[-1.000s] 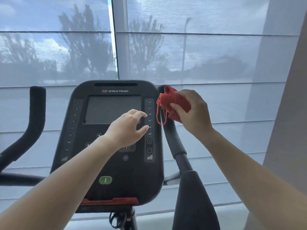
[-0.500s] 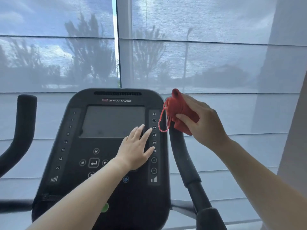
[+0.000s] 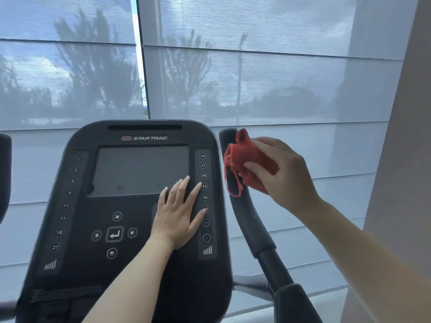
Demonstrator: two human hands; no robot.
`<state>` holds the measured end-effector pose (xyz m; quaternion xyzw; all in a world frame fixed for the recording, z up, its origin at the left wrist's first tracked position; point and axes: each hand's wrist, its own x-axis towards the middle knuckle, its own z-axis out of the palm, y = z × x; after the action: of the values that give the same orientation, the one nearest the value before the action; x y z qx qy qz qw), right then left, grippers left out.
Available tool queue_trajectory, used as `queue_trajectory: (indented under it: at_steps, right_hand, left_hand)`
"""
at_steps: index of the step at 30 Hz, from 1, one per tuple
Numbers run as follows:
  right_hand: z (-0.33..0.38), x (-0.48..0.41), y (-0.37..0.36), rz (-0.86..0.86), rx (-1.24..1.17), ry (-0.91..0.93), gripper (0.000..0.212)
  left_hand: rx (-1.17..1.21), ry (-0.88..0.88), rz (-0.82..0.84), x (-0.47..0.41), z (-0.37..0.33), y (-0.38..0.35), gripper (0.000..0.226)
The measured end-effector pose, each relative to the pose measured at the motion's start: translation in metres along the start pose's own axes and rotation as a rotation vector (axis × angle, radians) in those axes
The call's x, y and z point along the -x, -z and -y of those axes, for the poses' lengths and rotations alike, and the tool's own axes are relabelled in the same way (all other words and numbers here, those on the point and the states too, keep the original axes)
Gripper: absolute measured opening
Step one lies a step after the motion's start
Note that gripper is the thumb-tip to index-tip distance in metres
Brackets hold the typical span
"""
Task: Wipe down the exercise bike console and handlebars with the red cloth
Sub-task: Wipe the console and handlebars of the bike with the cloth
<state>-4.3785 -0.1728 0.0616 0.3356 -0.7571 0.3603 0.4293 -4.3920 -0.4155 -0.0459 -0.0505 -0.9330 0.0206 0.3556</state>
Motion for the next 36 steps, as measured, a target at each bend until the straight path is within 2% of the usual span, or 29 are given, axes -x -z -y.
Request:
queue_trajectory:
  at_steps: [4,8,14,15,18,20,24,29,33,36]
  right_hand:
    - [-0.001,0.018,-0.012,0.052,-0.058,-0.058,0.047]
    - [-0.008,0.023,-0.003,0.075,-0.075,-0.059,0.04]
    - [0.01,-0.033,0.002,-0.172,-0.069,0.017,0.035]
    - [0.013,-0.042,0.0,-0.151,-0.058,0.048,0.038]
    - [0.018,-0.055,-0.012,0.116,0.051,0.133,0.051]
    - [0.017,-0.05,-0.021,0.213,0.115,0.16,0.057]
    - [0.017,-0.041,-0.026,0.176,0.092,0.156,0.057]
    - [0.013,-0.023,-0.018,0.142,0.092,0.171,0.048]
    - [0.014,-0.046,-0.007,0.057,0.065,0.179,0.044]
    - [0.022,-0.063,-0.018,0.151,0.124,0.155,0.047]
  left_hand:
    - [0.005,-0.026,0.001,0.001,0.001,0.0,0.066]
    - [0.003,-0.031,0.001,0.001,0.002,0.0,0.066]
    - [0.009,-0.029,-0.002,0.001,0.003,0.0,0.065]
    - [0.014,-0.03,-0.002,0.002,0.003,0.0,0.065]
    - [0.022,-0.028,0.005,0.002,0.004,-0.001,0.065]
    - [0.033,-0.026,0.003,0.002,0.005,-0.002,0.065]
    - [0.033,-0.03,0.0,0.002,0.005,-0.003,0.065]
    - [0.034,-0.027,-0.012,0.002,0.005,-0.003,0.064]
    - [0.036,-0.025,-0.018,0.002,0.006,-0.004,0.063]
    - [0.037,-0.023,-0.016,0.002,0.005,-0.004,0.062]
